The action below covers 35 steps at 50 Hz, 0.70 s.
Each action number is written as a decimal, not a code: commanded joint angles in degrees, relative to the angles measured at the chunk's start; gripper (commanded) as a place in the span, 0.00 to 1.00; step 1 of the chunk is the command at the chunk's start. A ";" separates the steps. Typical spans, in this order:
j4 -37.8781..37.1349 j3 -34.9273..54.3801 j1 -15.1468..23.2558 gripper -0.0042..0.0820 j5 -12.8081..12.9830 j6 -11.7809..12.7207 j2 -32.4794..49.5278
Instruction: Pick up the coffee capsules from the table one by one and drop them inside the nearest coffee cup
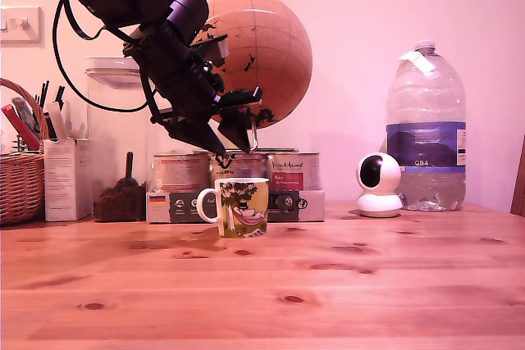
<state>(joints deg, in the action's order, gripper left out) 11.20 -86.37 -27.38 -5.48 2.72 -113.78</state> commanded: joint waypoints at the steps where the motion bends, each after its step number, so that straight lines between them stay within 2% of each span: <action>1: -0.50 -0.17 -0.13 0.63 0.11 0.26 -1.79; 6: -0.44 -0.17 -0.17 0.61 -0.09 0.24 -1.75; 13: 0.85 -0.20 -0.24 0.47 -0.09 0.24 -1.51; 16: 1.92 -0.20 -0.39 0.35 -0.13 0.24 -1.29; 22: 4.70 -0.20 -0.74 0.01 -0.13 -0.63 -0.35; 35: 5.33 -0.15 -2.54 0.03 1.95 -1.33 3.91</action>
<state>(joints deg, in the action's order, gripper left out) 16.73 -86.37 -29.41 -3.90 1.89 -113.03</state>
